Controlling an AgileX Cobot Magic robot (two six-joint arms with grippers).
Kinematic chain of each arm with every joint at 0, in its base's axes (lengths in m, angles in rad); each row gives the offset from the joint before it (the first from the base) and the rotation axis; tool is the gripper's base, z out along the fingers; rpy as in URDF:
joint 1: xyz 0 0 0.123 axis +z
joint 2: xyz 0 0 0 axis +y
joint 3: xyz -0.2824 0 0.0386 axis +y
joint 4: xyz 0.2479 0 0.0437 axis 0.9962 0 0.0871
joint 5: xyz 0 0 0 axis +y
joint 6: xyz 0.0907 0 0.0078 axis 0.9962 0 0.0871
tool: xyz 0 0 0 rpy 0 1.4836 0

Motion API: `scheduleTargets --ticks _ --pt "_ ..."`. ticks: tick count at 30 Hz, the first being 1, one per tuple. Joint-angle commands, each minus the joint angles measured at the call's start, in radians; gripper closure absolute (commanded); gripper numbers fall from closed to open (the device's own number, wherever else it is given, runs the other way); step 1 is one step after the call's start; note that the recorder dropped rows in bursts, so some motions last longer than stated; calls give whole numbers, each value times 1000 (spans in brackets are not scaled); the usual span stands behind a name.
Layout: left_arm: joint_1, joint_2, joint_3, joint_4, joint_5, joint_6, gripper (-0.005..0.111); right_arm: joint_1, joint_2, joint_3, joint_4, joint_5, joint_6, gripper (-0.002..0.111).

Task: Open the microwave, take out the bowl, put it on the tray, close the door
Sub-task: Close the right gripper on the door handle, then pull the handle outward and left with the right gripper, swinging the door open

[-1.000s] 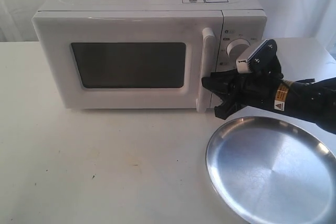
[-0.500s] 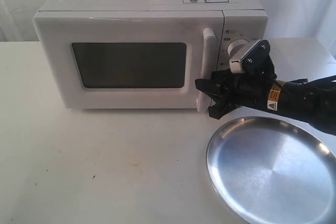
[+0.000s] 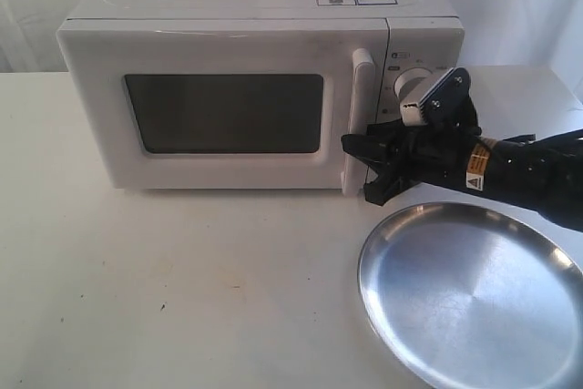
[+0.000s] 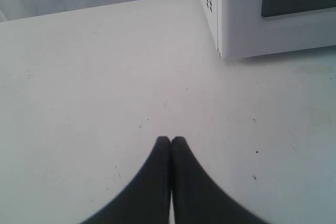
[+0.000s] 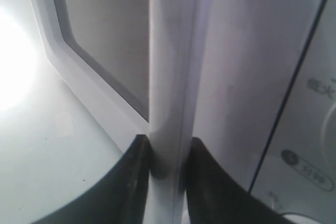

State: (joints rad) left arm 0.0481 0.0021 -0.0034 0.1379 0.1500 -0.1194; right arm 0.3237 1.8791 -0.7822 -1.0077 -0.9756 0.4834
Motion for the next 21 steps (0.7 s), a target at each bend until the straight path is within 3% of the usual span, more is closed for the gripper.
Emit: scheduleTargets --ticks 1,21 --pt "-1 -2 3 -3 -1 -5 107 44 -1 15 -429 -245 44 108" --pt "-1 -2 3 -3 -1 -5 107 64 -17 46 -620 -245 97 108"
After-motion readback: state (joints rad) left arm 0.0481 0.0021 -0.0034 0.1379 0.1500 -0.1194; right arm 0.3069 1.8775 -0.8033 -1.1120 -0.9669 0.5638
